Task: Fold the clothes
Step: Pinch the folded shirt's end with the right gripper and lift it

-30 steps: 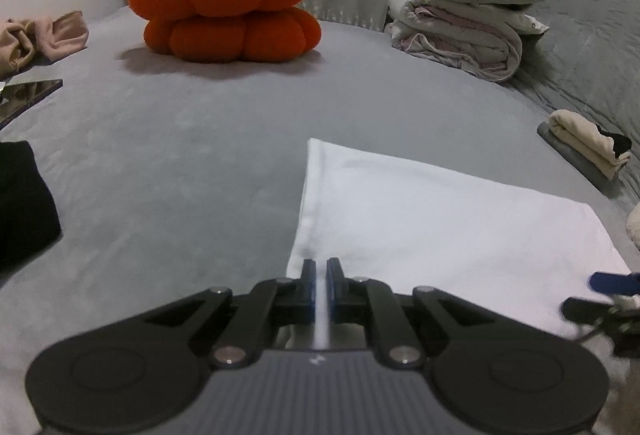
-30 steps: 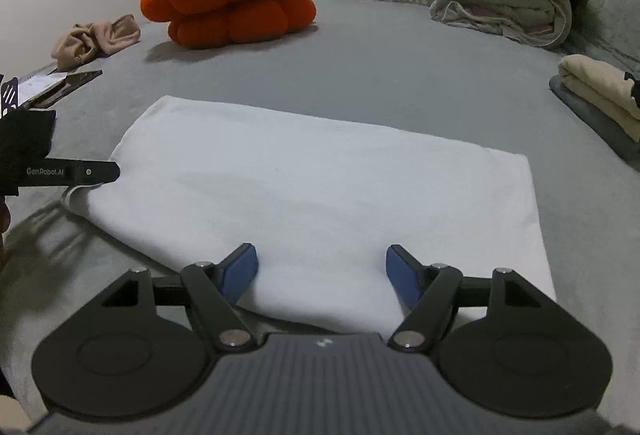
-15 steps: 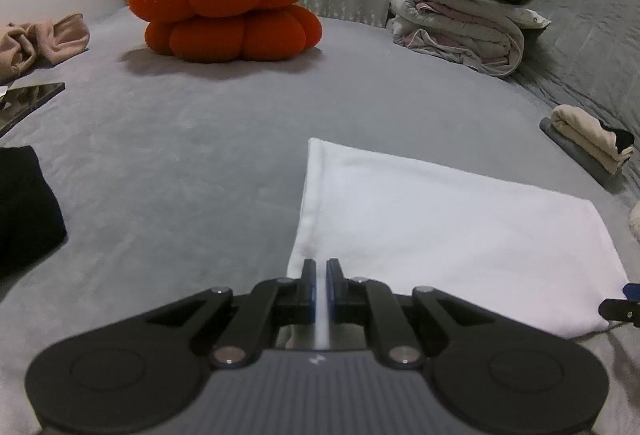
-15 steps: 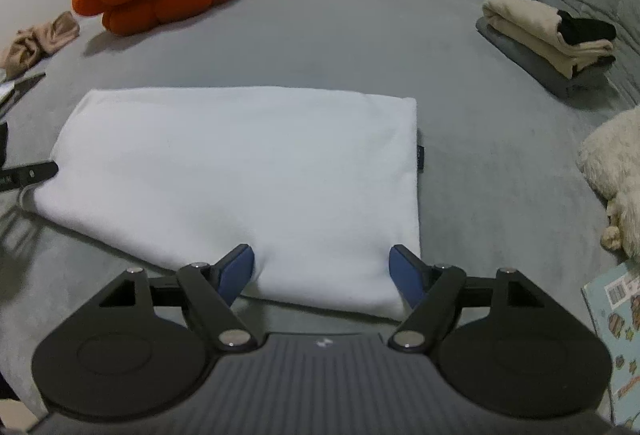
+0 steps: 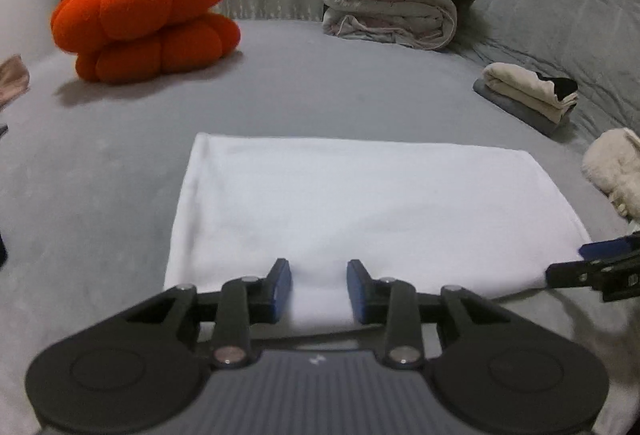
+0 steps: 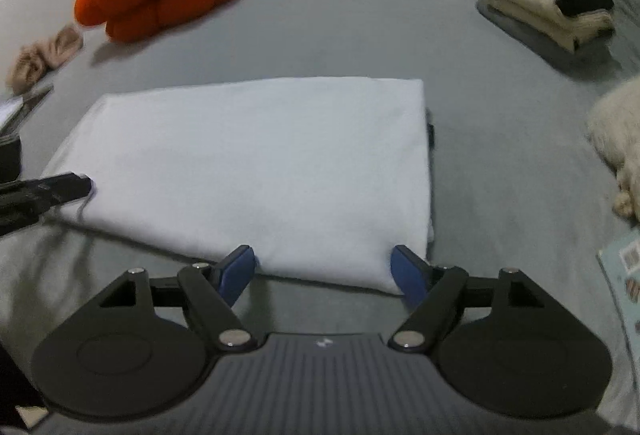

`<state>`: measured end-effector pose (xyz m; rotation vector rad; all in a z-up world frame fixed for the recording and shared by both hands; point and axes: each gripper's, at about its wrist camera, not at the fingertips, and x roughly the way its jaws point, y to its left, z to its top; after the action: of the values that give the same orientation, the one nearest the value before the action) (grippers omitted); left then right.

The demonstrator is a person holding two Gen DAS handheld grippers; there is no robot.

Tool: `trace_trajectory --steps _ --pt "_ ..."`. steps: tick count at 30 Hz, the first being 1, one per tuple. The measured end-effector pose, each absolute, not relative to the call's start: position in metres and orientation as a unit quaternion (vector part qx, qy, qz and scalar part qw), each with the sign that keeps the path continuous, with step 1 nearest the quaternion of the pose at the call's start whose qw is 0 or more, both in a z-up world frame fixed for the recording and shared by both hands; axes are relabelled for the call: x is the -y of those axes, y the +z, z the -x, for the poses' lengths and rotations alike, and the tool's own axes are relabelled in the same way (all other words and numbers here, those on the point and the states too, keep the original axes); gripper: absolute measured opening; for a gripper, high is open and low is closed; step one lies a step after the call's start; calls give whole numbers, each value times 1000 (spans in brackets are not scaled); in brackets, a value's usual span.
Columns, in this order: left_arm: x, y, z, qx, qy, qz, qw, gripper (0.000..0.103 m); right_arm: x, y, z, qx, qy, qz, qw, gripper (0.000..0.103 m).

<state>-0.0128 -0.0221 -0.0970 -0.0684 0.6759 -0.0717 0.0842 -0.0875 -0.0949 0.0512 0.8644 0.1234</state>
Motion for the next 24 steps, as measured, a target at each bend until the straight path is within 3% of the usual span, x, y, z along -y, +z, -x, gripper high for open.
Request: trace_trajectory --steps 4,9,17,24 --pt "6 -92 13 -342 -33 72 937 33 106 -88 -82 -413 64 -68 906 75" --pt "-10 -89 15 -340 -22 90 936 33 148 -82 -75 -400 -69 -142 903 79" --pt "-3 -83 14 -328 -33 99 939 38 178 -99 -50 -375 -11 -379 846 79" --pt "26 -78 9 -299 -75 96 946 40 170 -108 -49 -338 -8 -419 843 81"
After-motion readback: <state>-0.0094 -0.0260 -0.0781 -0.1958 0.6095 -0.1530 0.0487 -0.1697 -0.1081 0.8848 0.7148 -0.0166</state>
